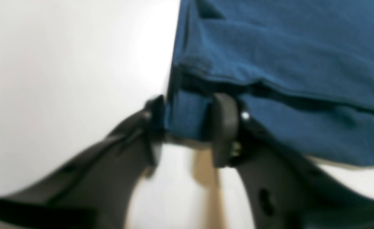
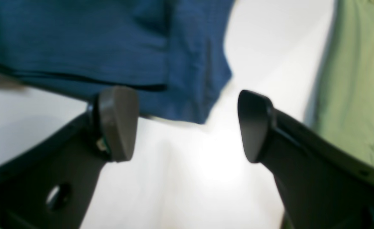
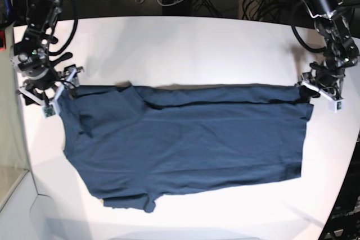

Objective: Layout the t-shirt on the table in an organized manner, then fold the t-shirt properly
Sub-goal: 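Hold the folded edge with both grippers and pull it back toward the collar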

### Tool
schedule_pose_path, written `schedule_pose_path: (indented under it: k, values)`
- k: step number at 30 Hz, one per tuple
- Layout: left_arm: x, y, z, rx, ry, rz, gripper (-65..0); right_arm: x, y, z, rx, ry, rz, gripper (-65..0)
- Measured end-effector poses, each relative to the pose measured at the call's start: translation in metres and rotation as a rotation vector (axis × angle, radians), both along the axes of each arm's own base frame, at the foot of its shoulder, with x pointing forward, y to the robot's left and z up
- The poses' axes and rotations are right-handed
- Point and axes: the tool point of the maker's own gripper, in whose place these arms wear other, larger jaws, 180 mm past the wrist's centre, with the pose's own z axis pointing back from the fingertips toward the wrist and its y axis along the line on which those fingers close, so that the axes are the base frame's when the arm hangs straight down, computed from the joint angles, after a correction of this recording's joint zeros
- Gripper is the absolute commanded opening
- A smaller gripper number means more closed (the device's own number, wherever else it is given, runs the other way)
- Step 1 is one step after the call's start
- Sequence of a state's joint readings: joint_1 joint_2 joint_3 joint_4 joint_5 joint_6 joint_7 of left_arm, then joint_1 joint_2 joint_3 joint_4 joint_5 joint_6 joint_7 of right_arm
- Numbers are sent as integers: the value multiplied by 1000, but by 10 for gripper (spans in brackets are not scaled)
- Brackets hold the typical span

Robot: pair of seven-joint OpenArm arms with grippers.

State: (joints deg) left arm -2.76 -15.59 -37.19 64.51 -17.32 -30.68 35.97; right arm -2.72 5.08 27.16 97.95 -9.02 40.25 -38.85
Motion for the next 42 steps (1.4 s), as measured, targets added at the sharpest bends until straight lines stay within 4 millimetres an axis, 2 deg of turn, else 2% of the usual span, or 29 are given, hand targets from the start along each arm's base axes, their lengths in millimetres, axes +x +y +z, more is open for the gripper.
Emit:
schedule_pose_path:
  k: [2,3,5,11,17,21,26,28,31,38,42]
  values:
    - [-1,4,-2,-7,2,10,-621,-2,-6,0,-9,5,-14,-165]
    - [-2,5,-3,-10,5,11,-650,-3,-8,0,-12,9,-14,-165]
    - [-2,5,-4,-18,3,16,-635,-2,-6,-3,-3,11,-12,-165]
    - [-1,4,-3,-16,2,14,-649,-9,-4,-29,39,76,-17,-165]
    - [-1,4,-3,-17,2,13,-649,13,-4,-36,86,76,-22,-165]
    - [-1,4,-3,-16,2,13,-649,12,-13,-48,88,121,-35,-166]
    - [-2,4,-4,-17,3,13,-649,15,-18,-48,87,118,-38,-173]
    - [-2,4,-4,-17,3,14,-649,17,-15,-51,108,101,-31,-210]
    - [-1,8,-3,-11,7,7,-649,17,-10,-57,143,80,-25,-319]
    - [-4,9,-2,1,23,-3,-649,12,-8,-60,147,78,-17,-650]
    - [-19,10,1,51,86,-39,-649,-12,-11,-56,84,101,-4,-650]
